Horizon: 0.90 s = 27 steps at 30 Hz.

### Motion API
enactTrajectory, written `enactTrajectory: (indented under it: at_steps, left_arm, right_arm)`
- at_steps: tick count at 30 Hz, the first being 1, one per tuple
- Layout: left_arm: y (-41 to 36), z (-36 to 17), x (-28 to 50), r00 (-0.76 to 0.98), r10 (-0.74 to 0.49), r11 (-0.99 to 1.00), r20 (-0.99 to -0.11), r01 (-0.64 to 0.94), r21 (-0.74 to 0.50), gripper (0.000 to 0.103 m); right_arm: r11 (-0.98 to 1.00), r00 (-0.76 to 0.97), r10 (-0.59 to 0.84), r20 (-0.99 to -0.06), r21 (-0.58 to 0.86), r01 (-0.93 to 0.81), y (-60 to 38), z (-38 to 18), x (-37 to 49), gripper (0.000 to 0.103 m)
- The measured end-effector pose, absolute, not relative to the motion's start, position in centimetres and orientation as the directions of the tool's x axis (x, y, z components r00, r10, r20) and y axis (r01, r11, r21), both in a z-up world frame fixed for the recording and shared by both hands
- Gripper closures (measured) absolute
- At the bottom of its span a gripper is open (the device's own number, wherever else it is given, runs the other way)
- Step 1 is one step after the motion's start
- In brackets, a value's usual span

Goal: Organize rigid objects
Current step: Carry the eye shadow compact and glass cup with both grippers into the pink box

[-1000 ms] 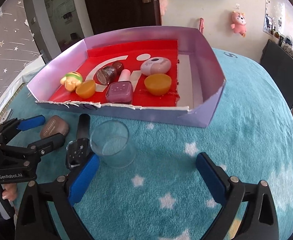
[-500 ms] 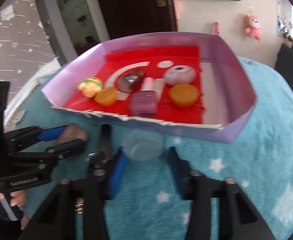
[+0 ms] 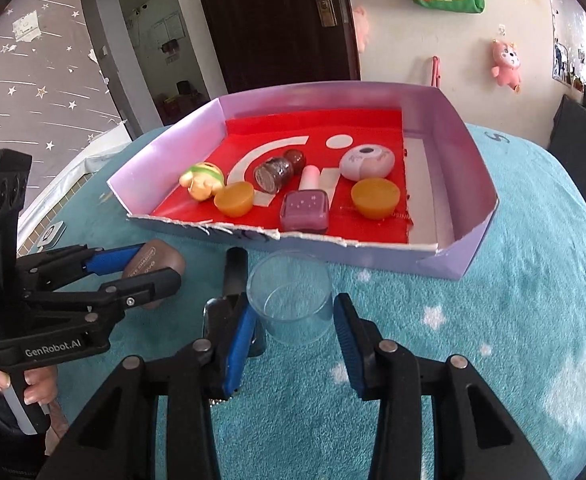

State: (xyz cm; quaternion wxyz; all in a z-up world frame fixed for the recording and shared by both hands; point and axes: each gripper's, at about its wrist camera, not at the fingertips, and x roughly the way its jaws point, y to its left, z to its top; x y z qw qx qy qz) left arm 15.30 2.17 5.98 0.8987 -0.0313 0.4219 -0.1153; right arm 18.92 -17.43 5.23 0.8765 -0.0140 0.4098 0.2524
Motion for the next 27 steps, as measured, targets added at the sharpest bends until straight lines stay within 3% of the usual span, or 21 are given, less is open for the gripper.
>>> enactTrajectory:
  at_steps: [13, 20, 27]
  left_arm:
    - [2.4, 10.6, 19.0, 0.649, -0.261, 0.961, -0.714, 0.245, -0.129, 0.054]
    - [2.8, 11.1, 26.3, 0.571, -0.256, 0.957, -0.780, 0.262, -0.123, 0.054]
    - [2.7, 8.1, 31.4, 0.469, -0.211, 0.963, -0.858, 0.250, -0.100, 0.054]
  right_arm:
    - [0.849, 0.553, 0.480, -0.681, 0.201, -0.489, -17.3, 8.4, 20.4, 0.059]
    - [0.847, 0.553, 0.477, -0.683, 0.189, -0.497, -15.2, 11.4, 26.7, 0.059]
    - [0.882, 0.527, 0.377, -0.762, 0.121, -0.456, -12.7, 10.5, 34.0, 0.059]
